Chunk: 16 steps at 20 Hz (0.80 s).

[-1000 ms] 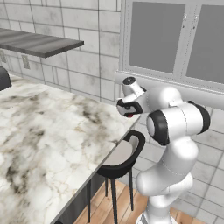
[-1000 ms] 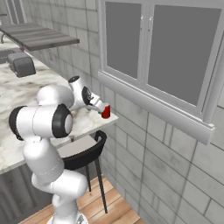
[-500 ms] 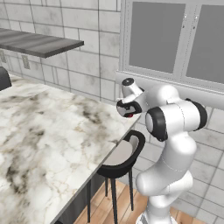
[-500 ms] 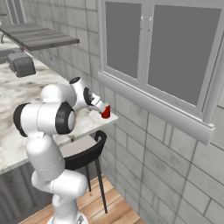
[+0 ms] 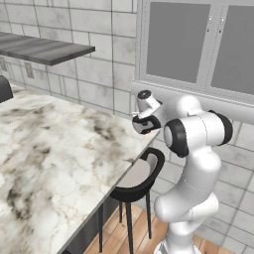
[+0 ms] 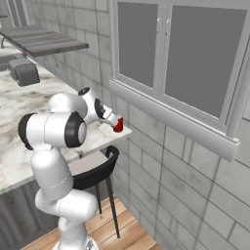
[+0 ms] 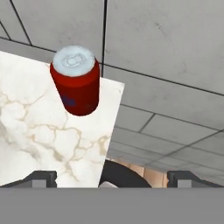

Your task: Four empty soda cans are scattered around the kitchen. Gather all the cans and cluster them next to the stove for recycling.

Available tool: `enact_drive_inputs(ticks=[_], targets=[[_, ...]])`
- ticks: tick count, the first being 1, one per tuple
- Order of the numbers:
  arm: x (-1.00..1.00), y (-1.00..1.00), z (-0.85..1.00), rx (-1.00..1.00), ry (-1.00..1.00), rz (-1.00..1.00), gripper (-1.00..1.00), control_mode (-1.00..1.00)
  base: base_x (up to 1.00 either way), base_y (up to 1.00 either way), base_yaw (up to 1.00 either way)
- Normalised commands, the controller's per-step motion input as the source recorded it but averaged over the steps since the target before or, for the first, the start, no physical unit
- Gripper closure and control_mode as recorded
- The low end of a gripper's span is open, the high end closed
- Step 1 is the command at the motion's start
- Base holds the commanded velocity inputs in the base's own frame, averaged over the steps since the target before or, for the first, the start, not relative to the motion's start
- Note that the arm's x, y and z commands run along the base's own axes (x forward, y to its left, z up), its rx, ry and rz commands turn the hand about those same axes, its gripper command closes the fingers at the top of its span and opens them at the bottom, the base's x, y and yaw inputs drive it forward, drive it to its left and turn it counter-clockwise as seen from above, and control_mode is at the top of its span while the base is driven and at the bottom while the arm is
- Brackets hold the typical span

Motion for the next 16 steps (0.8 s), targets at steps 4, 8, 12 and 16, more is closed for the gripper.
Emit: enact_drive_inputs(ticks=[4, 8, 12, 16], targets=[[0.10, -0.01, -0.09, 0.00, -0.03, -0.02, -1.00, -1.00, 0.00, 0.00, 0.00], [0.11, -0.05, -0.07, 0.00, -0.01, -0.02, -1.00, -1.00, 0.00, 0.00, 0.00], [0.16, -0.06, -0.05, 0.00, 0.00, -0.01, -1.00, -1.00, 0.00, 0.00, 0.00], [0.19, -0.01, -0.06, 0.00, 0.00, 0.00, -1.00, -1.00, 0.00, 0.00, 0.00]])
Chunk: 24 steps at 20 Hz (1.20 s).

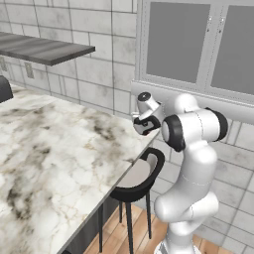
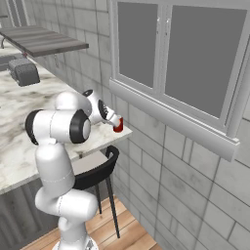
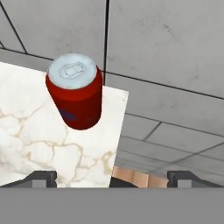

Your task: Four empty soda cans are scattered around the kitchen. Gather all the cans and cluster them next to the stove for recycling.

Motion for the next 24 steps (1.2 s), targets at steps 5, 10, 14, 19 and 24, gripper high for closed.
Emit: enact_drive_inputs(ticks=[5, 10, 14, 19, 24], targets=[[0.16, 0.00, -0.08, 0.00, -0.02, 0.00, -1.00, -1.00, 0.00, 0.00, 0.00], [0.15, 0.00, -0.08, 0.00, -0.02, 0.00, -1.00, -1.00, 0.00, 0.00, 0.00], [0.19, 0.00, -0.07, 0.00, -0.01, 0.00, -1.00, -1.00, 0.00, 0.00, 0.00], [0.18, 0.00, -0.08, 0.00, -0.01, 0.00, -1.00, -1.00, 0.00, 0.00, 0.00], [0.17, -0.01, -0.07, 0.00, 0.00, 0.00, -1.00, -1.00, 0.00, 0.00, 0.00]])
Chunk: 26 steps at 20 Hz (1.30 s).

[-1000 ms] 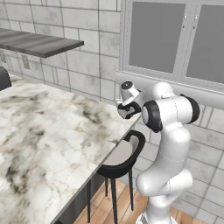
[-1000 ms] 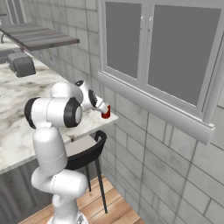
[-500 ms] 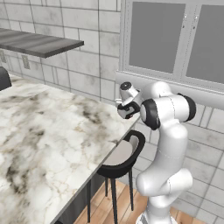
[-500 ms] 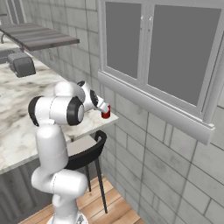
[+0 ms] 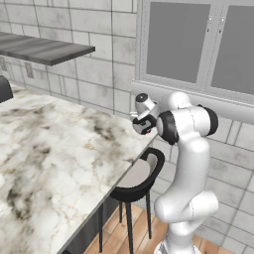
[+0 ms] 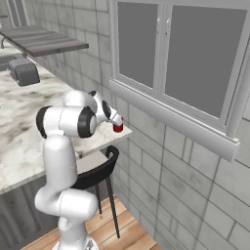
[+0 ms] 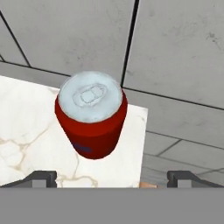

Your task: Four empty soda cans are scattered around the kitchen. Gather all the cans and cluster them next to the stove for recycling.

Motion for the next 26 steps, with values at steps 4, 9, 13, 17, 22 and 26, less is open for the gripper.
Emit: enact_drive_inputs(ticks=[4, 9, 13, 17, 22, 26], targets=[[0.18, 0.00, -0.08, 0.00, 0.00, 0.00, -1.00, -1.00, 0.00, 0.00, 0.00], [0.18, 0.00, -0.10, 0.00, 0.00, 0.00, -1.00, -1.00, 0.00, 0.00, 0.00], [0.17, 0.00, -0.09, 0.00, -0.01, 0.00, -1.00, -1.00, 0.00, 0.00, 0.00], [0.15, 0.00, -0.07, 0.00, -0.01, 0.00, -1.00, -1.00, 0.00, 0.00, 0.00], [0.14, -0.01, -0.07, 0.00, -0.02, 0.00, -1.00, -1.00, 0.00, 0.00, 0.00], [0.12, -0.03, -0.10, 0.00, -0.02, 0.00, -1.00, -1.00, 0.00, 0.00, 0.00]])
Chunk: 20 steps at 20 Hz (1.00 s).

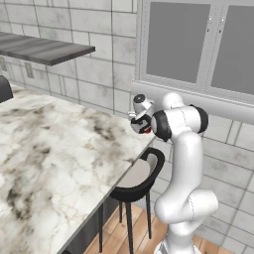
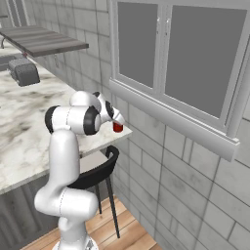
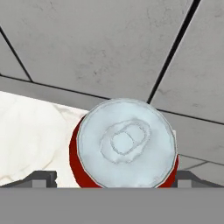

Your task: Four empty soda cans are scattered around the kitchen. Gather all the cans and cluster them next to the stove for recycling.

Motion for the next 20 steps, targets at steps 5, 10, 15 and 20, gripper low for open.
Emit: enact_drive_inputs(ticks=[5, 10, 15, 20], targets=[[0.12, -0.02, -0.10, 0.00, -0.02, 0.00, -1.00, -1.00, 0.00, 0.00, 0.00], [0.13, 0.00, -0.11, 0.00, -0.01, 0.00, -1.00, -1.00, 0.00, 0.00, 0.00], [0.09, -0.02, -0.20, 0.00, -0.01, 0.00, 1.00, -1.00, 0.00, 0.00, 0.00], [0.00, -0.13, -0.23, 0.00, -0.02, 0.00, 1.00, -1.00, 0.00, 0.00, 0.00]])
